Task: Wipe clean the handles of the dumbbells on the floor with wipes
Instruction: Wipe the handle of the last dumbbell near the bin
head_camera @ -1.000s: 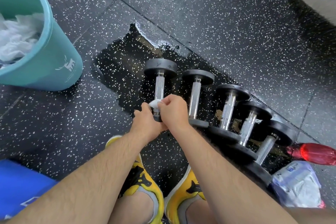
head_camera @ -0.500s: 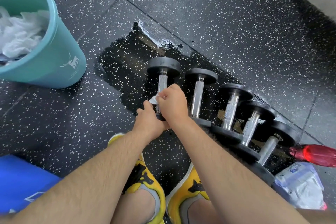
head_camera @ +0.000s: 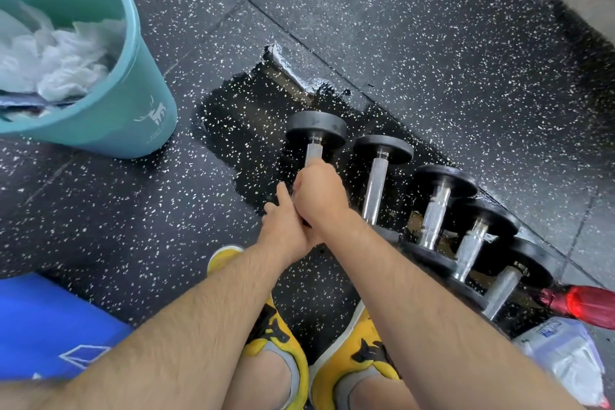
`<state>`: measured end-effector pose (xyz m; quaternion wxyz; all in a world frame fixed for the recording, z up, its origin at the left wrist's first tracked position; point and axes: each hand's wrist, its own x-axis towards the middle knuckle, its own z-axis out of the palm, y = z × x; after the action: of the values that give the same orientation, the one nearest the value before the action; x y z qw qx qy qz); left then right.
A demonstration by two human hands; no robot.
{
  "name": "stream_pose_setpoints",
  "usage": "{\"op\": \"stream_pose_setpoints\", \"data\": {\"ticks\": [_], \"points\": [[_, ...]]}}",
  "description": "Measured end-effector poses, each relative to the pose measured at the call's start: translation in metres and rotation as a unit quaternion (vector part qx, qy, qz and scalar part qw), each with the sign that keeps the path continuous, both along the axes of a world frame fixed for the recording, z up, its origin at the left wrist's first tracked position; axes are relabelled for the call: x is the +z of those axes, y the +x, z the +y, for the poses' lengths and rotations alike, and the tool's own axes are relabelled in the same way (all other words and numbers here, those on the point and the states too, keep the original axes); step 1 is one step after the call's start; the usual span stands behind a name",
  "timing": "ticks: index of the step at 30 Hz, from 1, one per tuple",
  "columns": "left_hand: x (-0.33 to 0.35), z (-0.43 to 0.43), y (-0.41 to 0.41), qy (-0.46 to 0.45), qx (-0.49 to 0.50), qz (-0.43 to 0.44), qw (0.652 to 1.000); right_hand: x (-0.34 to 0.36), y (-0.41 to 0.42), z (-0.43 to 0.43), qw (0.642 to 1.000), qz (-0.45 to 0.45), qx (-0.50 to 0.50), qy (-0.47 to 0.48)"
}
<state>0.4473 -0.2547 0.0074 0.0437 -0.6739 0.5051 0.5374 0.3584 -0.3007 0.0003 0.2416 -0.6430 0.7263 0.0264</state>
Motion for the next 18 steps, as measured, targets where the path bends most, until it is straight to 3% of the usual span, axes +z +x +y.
{"op": "stream_pose_setpoints", "data": {"ticks": [5, 9, 15, 18], "points": [[-0.001, 0.001, -0.001, 0.003, 0.003, 0.003, 1.000, -0.008, -0.006, -0.015, 0.999, 0.001, -0.048, -0.019], [-0.003, 0.000, -0.001, 0.004, 0.000, 0.005, 1.000, -0.007, -0.009, 0.017, 0.991, -0.072, -0.103, 0.040], [-0.007, -0.001, 0.000, 0.017, 0.010, -0.001, 1.000, 0.004, -0.018, 0.012, 0.961, -0.173, -0.214, -0.015], [-0.008, 0.001, 0.000, 0.008, 0.005, -0.005, 1.000, 0.005, -0.014, 0.033, 0.955, -0.186, -0.232, 0.001]]}}
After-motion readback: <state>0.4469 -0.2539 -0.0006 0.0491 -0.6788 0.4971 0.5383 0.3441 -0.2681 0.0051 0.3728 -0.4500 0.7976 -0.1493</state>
